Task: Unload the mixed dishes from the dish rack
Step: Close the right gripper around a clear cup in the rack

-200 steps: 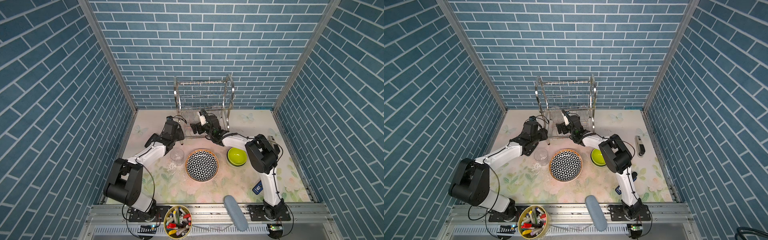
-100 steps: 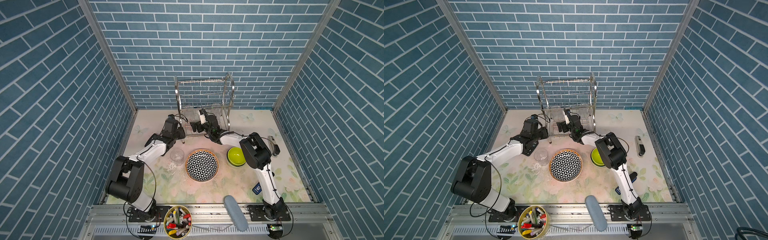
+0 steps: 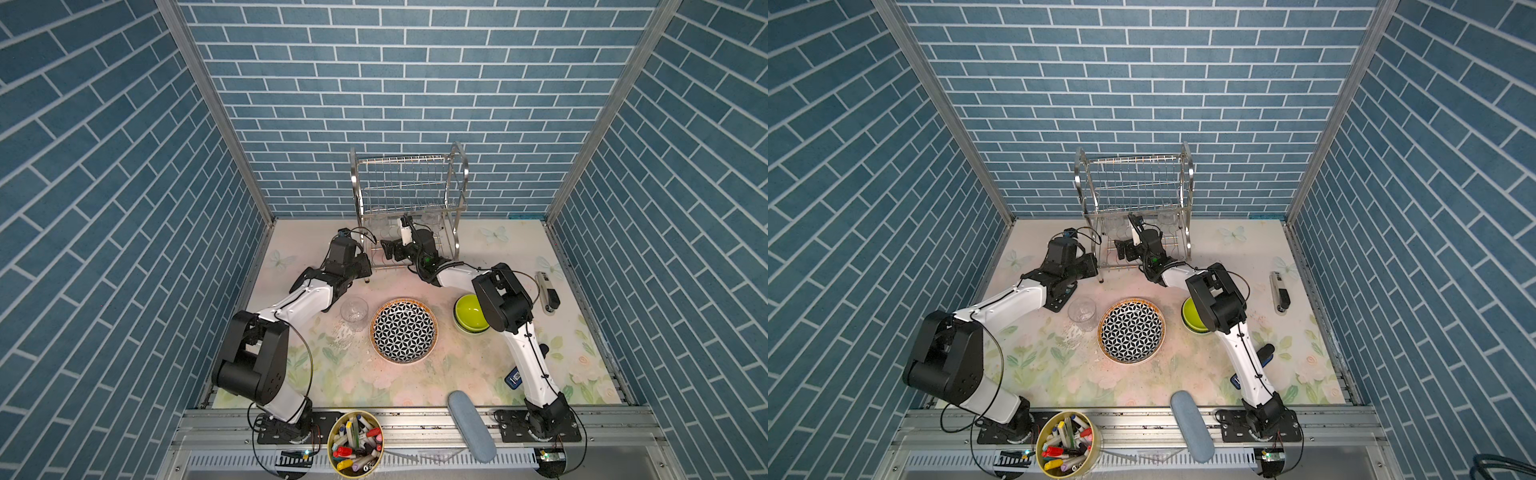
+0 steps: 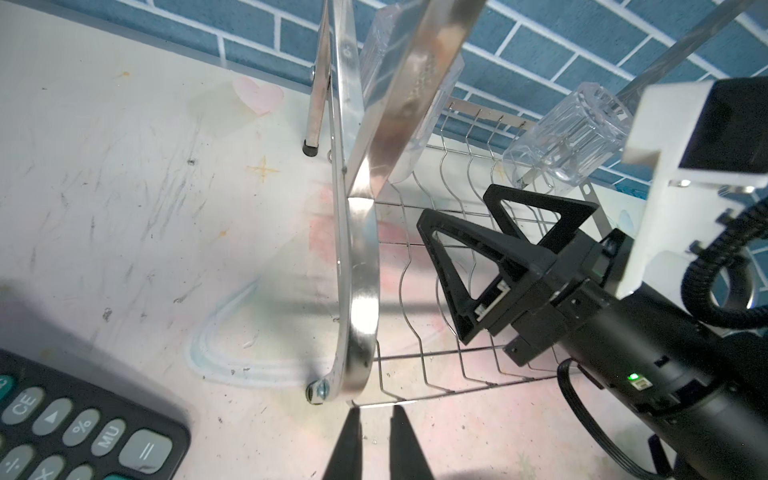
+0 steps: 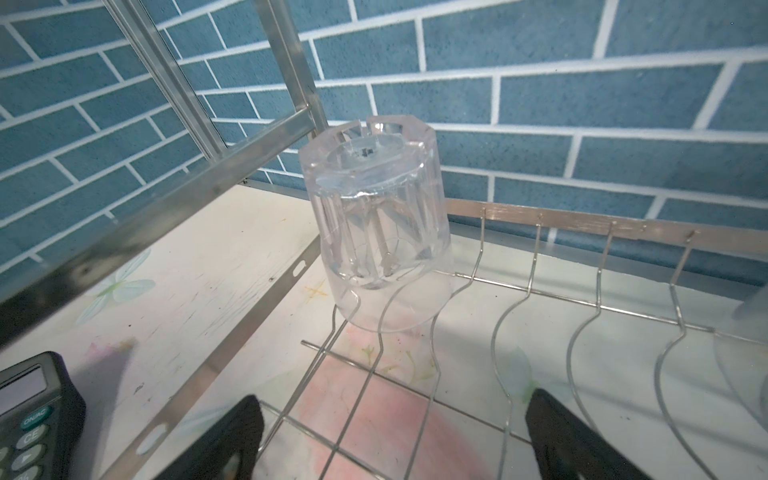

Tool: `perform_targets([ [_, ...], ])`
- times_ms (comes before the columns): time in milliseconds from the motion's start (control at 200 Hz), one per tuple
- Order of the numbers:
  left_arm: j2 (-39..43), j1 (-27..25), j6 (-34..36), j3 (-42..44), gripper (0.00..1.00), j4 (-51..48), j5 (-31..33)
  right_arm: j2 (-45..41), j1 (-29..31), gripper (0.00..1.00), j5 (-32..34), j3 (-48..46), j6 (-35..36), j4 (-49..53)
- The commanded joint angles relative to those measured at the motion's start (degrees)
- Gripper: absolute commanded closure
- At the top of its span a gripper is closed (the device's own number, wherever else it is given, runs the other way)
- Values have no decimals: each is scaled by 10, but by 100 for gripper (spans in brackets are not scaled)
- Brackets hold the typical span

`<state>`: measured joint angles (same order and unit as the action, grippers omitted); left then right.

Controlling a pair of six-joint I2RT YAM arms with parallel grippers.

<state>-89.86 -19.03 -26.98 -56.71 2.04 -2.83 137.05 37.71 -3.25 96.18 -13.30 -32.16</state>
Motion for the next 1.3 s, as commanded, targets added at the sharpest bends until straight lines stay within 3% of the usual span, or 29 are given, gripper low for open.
perform_targets([
  [0,-12,1,4,-16,81,0,2,9,-2,1,-6,31,-14,-27],
  [60,-15,1,4,-23,72,-3,2,13,-2,1,-7,34,-14,-28],
  [105,-15,1,4,-26,55,-2,4,15,-2,1,-8,36,-14,-26],
  [135,-17,1,4,-28,49,-1,5,16,-2,1,-9,37,-14,-27],
  [450,-63,1,13,-68,49,3,14,9,-1,1,-15,24,-24,-39],
  [565,-86,1,15,-86,57,-3,15,5,-1,1,-13,18,-25,-46],
  [725,-91,0,16,-87,80,-5,13,6,-1,1,-13,17,-25,-49],
  [865,-80,0,18,-81,91,-10,13,12,-1,1,-15,24,-23,-54],
  [1040,-64,-1,14,-73,98,-19,4,19,0,1,-42,30,-11,-68],
  [1295,-47,-12,7,-61,100,-32,-8,35,27,1,-35,55,70,-56],
])
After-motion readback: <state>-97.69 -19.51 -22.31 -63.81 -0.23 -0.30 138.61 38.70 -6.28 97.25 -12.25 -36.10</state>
